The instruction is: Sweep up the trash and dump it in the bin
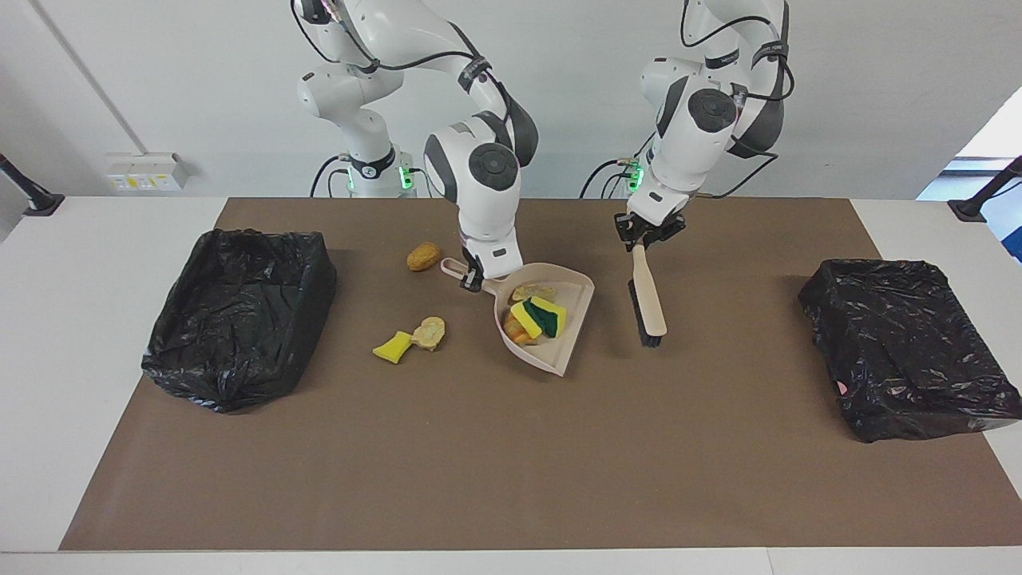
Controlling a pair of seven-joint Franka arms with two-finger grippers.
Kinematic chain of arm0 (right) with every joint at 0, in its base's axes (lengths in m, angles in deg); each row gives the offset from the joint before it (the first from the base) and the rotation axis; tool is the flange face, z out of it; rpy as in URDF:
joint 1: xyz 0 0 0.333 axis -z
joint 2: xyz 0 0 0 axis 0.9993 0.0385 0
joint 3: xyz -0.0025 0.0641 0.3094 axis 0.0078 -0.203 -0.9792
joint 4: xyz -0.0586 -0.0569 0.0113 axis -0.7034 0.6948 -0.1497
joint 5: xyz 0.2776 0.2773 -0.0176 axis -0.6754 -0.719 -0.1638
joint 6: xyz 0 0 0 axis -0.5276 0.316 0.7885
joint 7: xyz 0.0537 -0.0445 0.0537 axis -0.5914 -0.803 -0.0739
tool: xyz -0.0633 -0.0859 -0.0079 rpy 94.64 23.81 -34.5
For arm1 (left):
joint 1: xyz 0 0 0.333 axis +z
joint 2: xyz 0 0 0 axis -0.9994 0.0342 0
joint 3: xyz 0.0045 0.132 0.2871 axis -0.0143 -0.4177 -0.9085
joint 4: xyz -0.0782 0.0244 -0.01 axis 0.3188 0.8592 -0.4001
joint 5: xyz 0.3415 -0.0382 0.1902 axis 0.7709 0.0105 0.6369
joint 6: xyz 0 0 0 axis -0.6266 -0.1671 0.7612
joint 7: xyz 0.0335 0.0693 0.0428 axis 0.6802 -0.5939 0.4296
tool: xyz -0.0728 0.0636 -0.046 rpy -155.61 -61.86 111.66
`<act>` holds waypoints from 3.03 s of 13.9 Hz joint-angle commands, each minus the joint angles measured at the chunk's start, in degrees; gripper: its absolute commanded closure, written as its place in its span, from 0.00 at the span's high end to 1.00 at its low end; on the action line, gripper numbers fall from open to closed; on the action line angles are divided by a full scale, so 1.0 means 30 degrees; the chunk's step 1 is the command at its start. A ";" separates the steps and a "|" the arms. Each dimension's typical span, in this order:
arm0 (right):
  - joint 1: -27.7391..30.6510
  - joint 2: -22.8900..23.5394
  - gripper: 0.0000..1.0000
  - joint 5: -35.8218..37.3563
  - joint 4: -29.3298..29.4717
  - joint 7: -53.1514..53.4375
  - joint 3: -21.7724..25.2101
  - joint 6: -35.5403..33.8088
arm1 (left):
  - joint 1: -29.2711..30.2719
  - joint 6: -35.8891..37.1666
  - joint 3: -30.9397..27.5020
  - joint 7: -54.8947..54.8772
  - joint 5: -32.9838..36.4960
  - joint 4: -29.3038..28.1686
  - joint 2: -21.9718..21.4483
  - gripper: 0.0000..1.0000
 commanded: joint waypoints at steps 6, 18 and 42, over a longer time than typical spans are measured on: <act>0.4825 -0.3064 0.00 0.0424 0.0449 -0.2421 -0.0130 -0.1901 | -0.3712 -0.2811 0.0877 0.6011 0.0357 -0.3490 -0.1746 0.00; 1.6021 -0.4005 0.00 0.4253 0.0568 -1.3064 -0.0130 -0.1967 | -0.8379 -0.8066 0.0877 0.9949 0.0328 -0.7514 -0.1867 0.60; 1.5264 -0.1661 0.00 0.8833 0.3820 -0.4365 -0.0394 -1.2158 | 0.7703 0.4406 0.0701 -0.9007 0.0416 0.8389 0.3349 1.00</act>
